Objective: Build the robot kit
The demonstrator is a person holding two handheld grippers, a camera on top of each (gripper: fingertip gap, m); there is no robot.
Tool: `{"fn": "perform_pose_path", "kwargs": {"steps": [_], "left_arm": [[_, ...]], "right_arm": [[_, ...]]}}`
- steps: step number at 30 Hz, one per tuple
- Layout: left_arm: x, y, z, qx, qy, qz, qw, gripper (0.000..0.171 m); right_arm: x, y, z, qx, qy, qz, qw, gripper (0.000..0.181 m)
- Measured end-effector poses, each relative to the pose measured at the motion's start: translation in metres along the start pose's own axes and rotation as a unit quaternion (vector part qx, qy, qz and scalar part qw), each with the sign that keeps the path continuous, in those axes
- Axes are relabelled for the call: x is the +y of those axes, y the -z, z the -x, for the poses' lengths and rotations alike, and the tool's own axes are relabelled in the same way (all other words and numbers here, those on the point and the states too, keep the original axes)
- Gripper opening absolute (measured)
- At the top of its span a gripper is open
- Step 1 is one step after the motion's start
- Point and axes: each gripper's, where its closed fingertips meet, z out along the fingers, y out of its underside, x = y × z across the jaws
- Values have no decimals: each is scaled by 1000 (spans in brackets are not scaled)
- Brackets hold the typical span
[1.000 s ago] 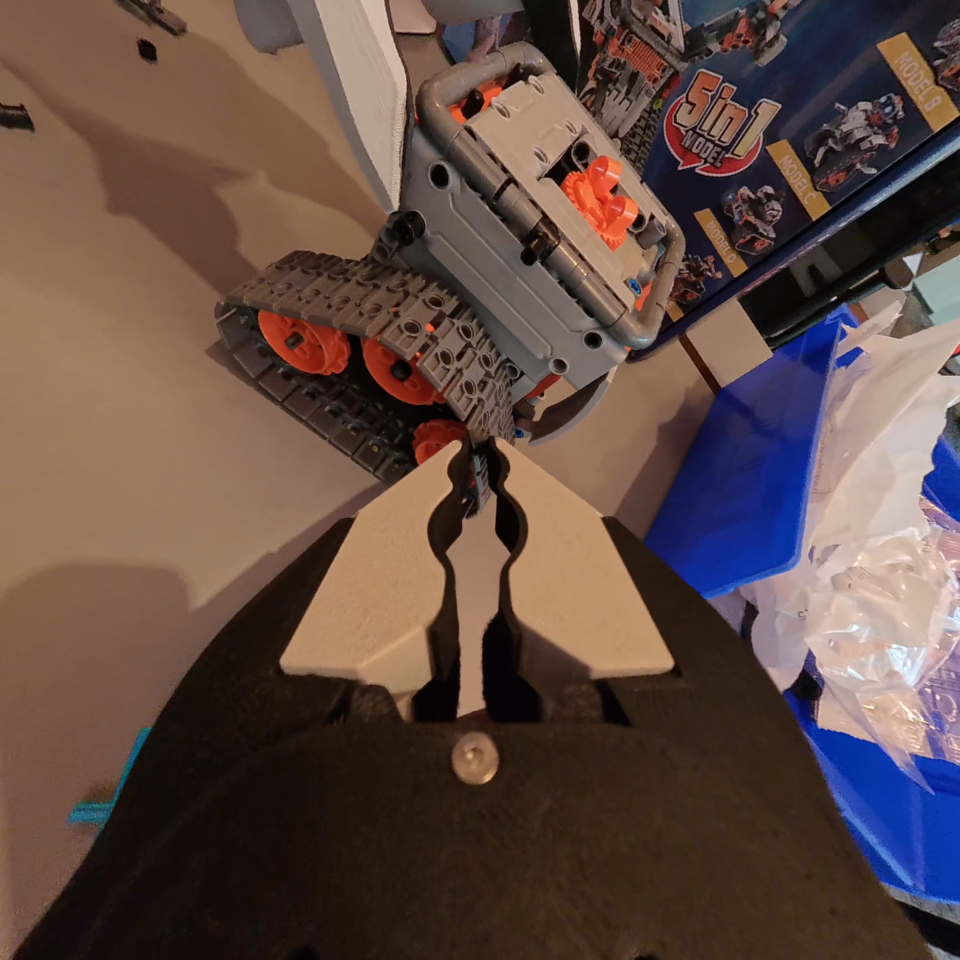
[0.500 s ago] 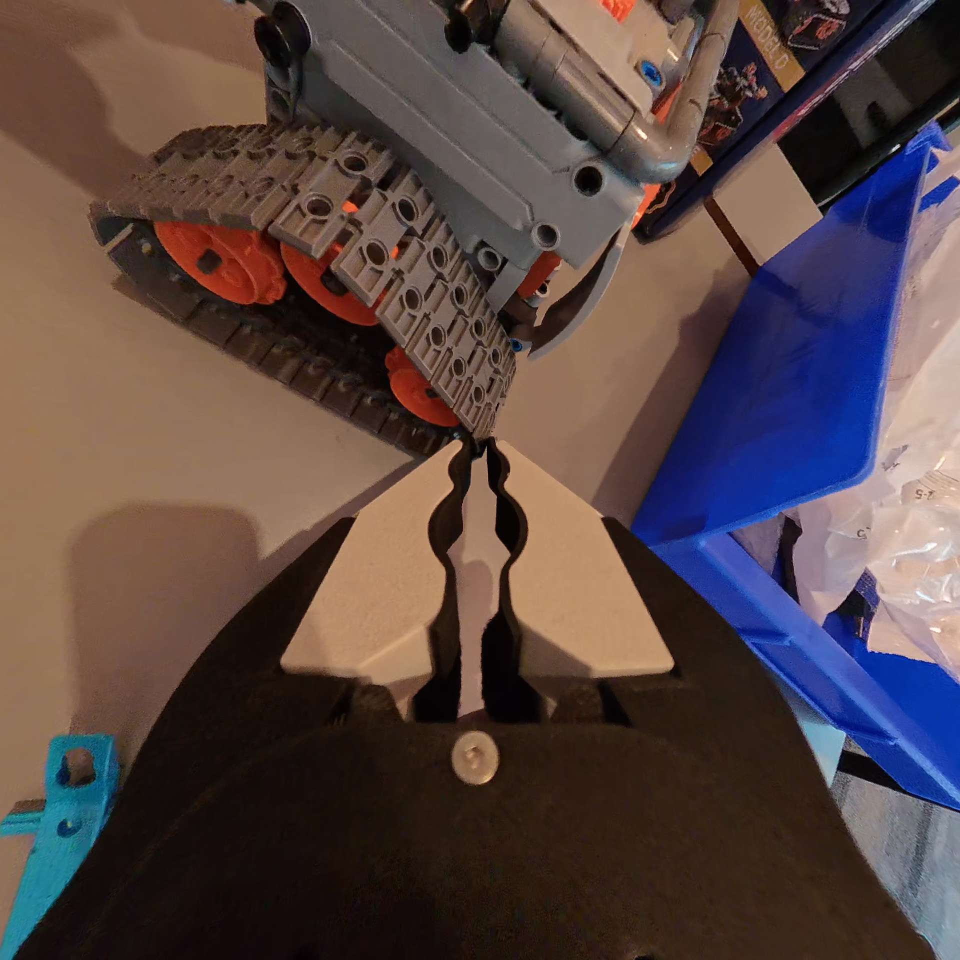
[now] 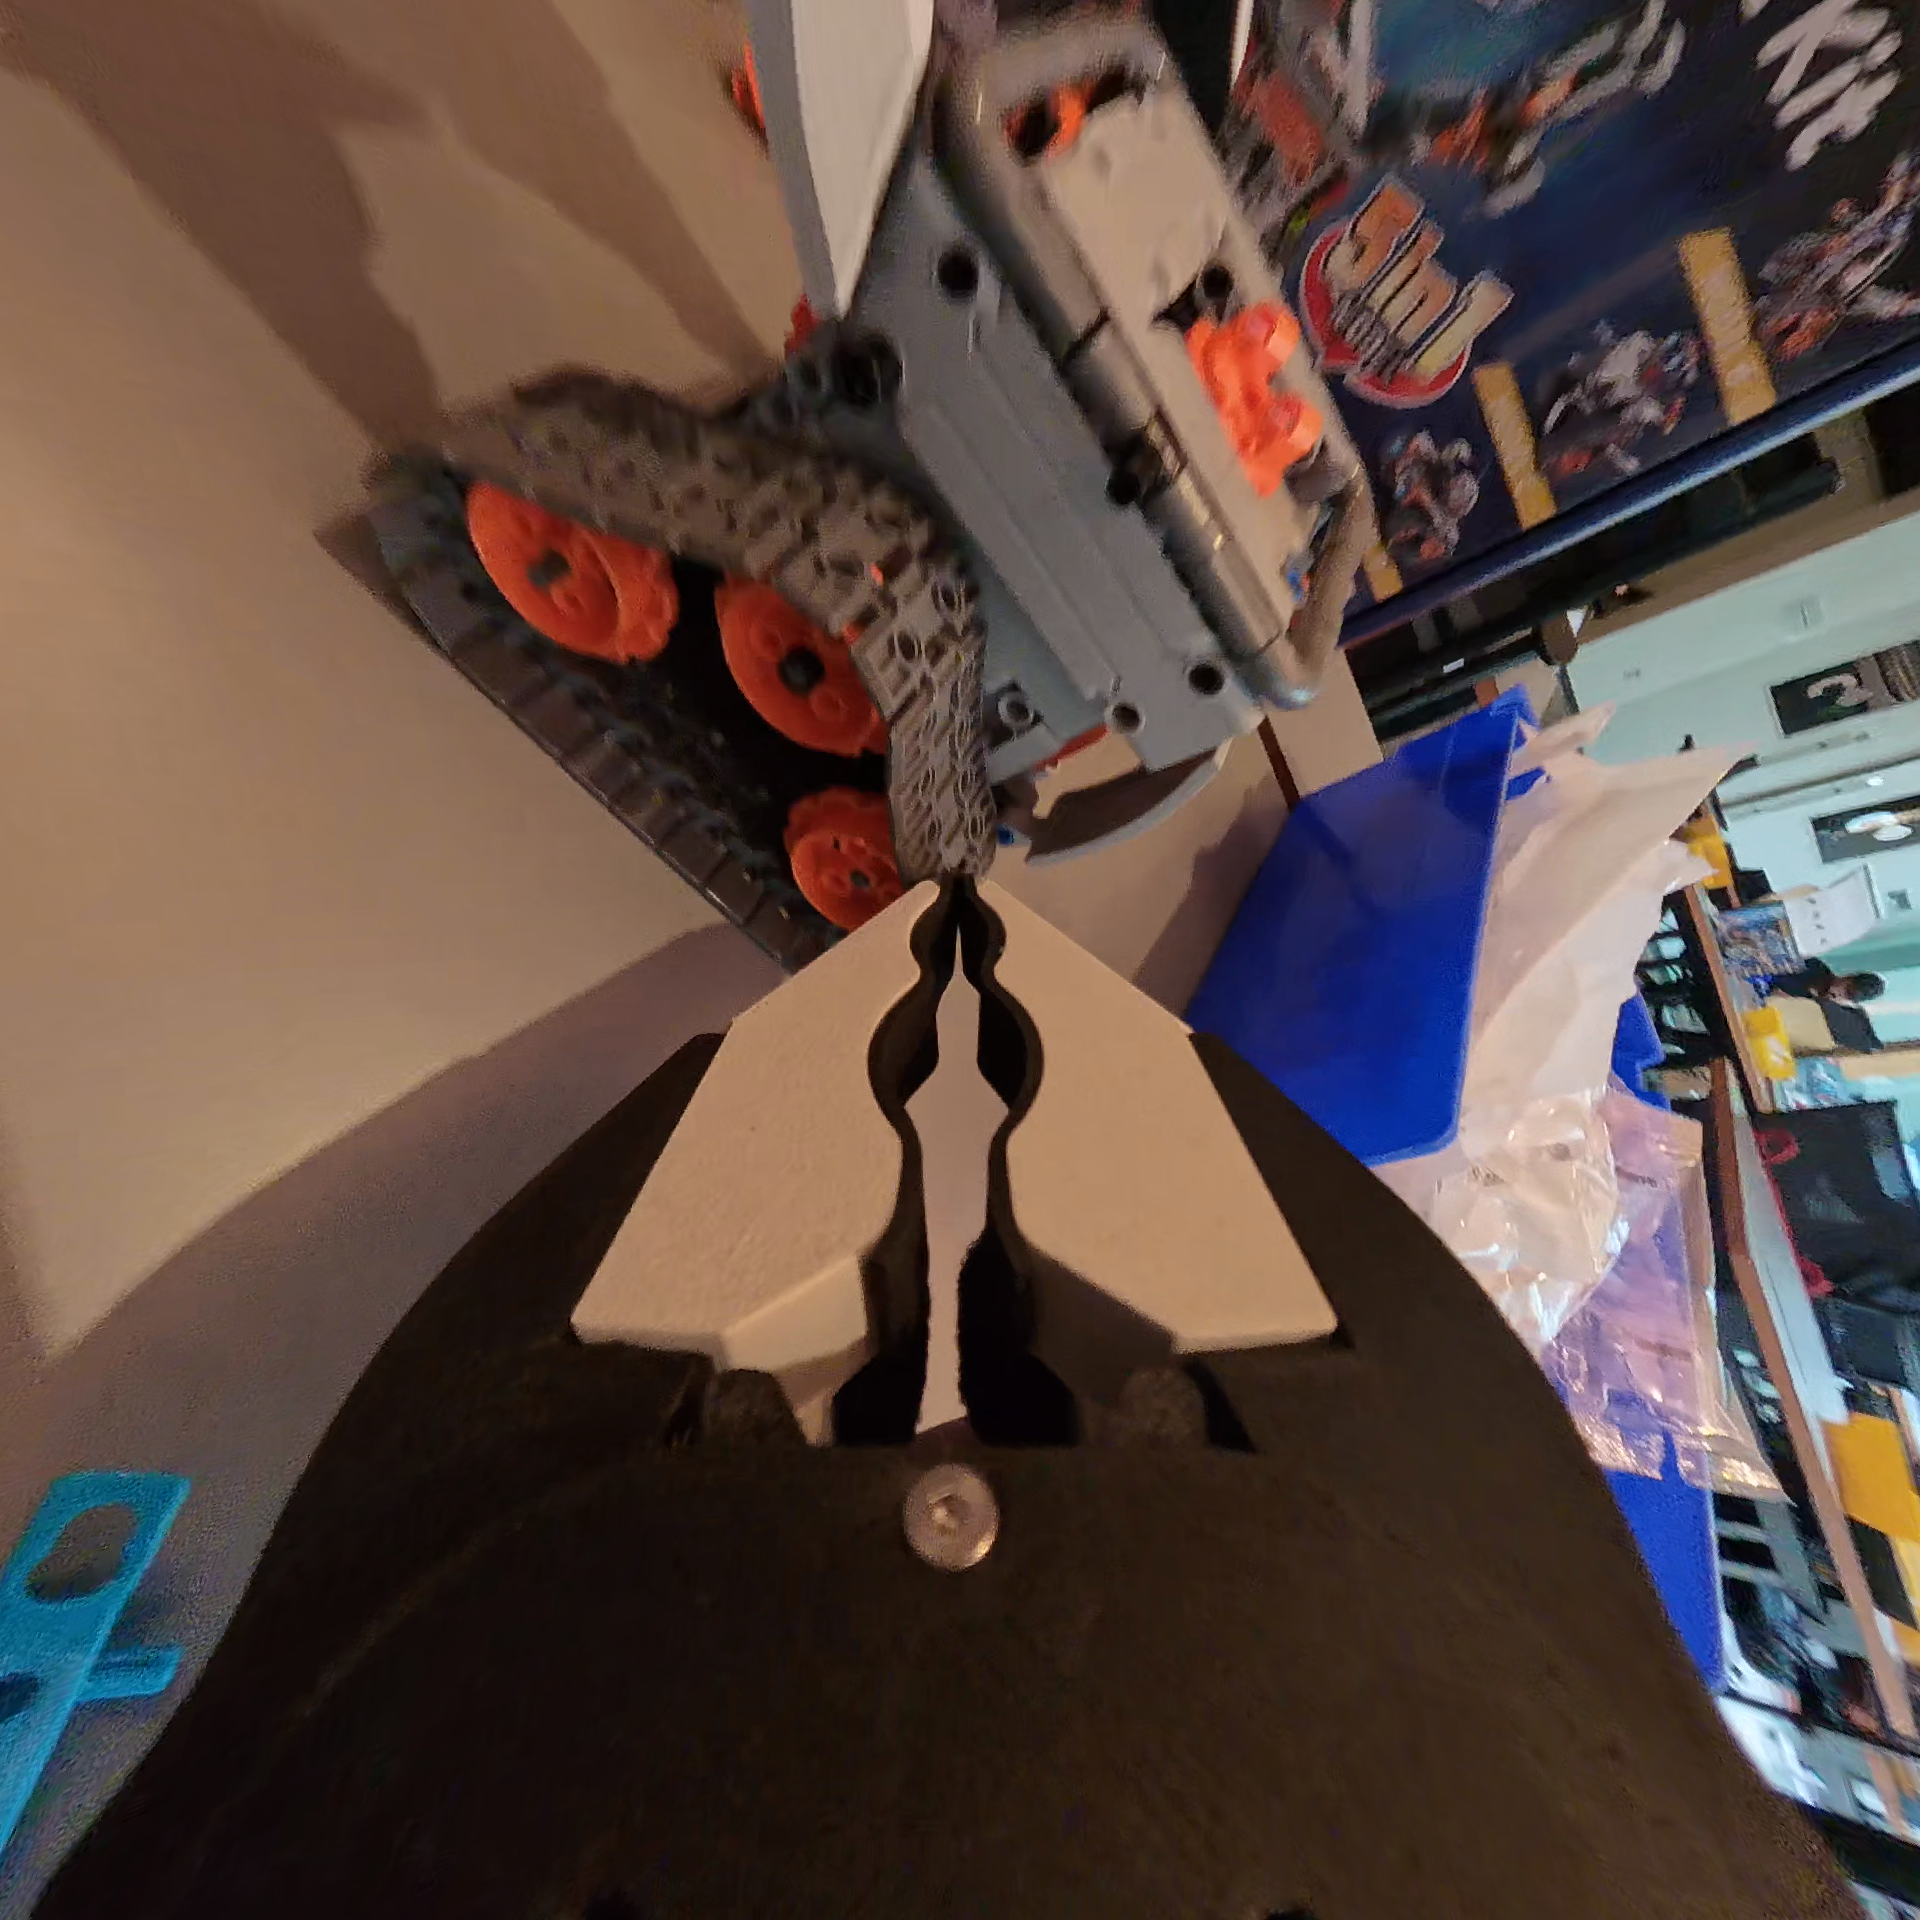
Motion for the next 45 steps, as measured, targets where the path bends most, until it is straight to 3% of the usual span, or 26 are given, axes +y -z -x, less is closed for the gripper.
{"fn": "perform_pose_path", "kwargs": {"steps": [2,4,7,9,10,11,14,19,20,22,23,32,37,40,45], "left_arm": [[-1,0,0,-2,1,-1,1000,99],[-1,-1,1,-2,7,-4,1000,99],[-1,0,0,-1,6,-2,1000,99],[-1,0,0,0,7,-1,1000,99],[-1,0,1,2,10,-2,1000,99],[-2,0,1,4,13,-3,1000,99],[-2,0,4,10,24,-4,1000,99],[-4,-3,4,14,21,2,1000,95],[-5,-3,3,16,22,-1,1000,93],[-6,-1,8,6,16,-7,1000,54],[-6,-1,8,10,22,-11,1000,50],[-11,12,11,-5,9,-18,1000,70],[-6,4,8,-22,-12,6,1000,82],[-4,0,8,-23,-14,8,1000,80],[-3,-3,8,-18,-12,8,1000,75]], "right_arm": [[4,-1,0,3,1,4,1000,0],[-7,11,-2,-5,-22,-26,999,15],[-24,21,7,-42,-37,-79,995,23],[-21,10,8,-26,-15,-53,998,26],[-16,4,9,-21,-3,-37,999,21],[-14,-1,7,-8,9,-28,1000,3],[-13,-2,-4,19,6,-25,999,1],[3,-9,-9,1,-67,3,998,0],[12,-11,-13,1,-86,16,996,0],[34,-16,-19,6,-113,58,992,0],[40,-17,-19,2,-118,67,991,0],[52,-25,-9,-35,-173,83,981,1],[49,-25,-3,-70,-222,70,970,1],[43,-15,-7,-47,-178,51,982,7],[-1,-1,-10,-19,-79,-36,996,12]]}}
